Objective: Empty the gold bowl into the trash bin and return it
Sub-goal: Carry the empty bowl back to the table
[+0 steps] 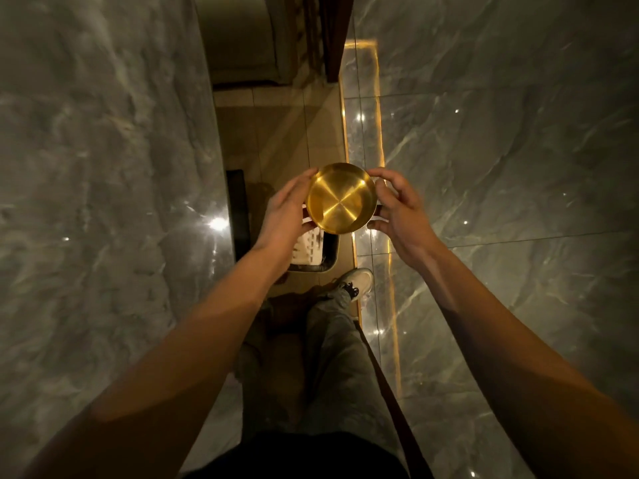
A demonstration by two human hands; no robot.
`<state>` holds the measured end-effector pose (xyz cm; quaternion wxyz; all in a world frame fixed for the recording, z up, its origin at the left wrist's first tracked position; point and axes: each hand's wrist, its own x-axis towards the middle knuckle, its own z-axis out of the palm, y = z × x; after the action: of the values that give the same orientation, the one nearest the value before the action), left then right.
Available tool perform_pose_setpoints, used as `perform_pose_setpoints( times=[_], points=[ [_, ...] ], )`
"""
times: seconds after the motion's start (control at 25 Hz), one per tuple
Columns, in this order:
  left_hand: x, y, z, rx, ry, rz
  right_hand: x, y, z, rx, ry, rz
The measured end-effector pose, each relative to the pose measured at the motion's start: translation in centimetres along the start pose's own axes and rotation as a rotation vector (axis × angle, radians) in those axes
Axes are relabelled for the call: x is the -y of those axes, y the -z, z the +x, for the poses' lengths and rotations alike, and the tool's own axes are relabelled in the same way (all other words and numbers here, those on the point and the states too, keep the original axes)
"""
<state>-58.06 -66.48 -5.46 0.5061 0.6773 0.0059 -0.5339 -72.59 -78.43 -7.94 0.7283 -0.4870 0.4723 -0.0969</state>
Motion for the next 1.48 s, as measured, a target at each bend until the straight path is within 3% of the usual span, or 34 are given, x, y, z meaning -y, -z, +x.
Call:
perform_pose_setpoints(
  times=[0.24, 0.52, 0.64, 0.76, 1.04, 1.48],
  points=[
    [-4.5, 5.9, -6.2, 0.225, -0.313, 0.375, 6.4, -4.5, -4.5, 0.108, 0.11, -0.047],
    [-7.7, 14.7, -11.5, 0.06, -0.601, 0.521, 11.2, -11.1, -8.7, 0.439, 0.199, -0.275],
    [-8.5, 18.8, -13.2, 0.016, -0.689, 0.525, 12.6, -15.2, -9.8, 0.455, 0.335, -0.503],
    [-8.9, 23.0, -14.7, -0.013, -0.747, 0.557, 13.2, -19.5, -11.1, 0.4, 0.498, -0.663],
    [-10.2, 29.3, -19.0, -0.049, -0.829, 0.597, 13.2, -26.2, -13.7, 0.419, 0.667, -0.721],
    [-9.3, 28.9, -24.3, -0.237, -0.812, 0.584, 14.0, -27.5, -15.0, 0.525, 0.773, -0.655]
  ],
)
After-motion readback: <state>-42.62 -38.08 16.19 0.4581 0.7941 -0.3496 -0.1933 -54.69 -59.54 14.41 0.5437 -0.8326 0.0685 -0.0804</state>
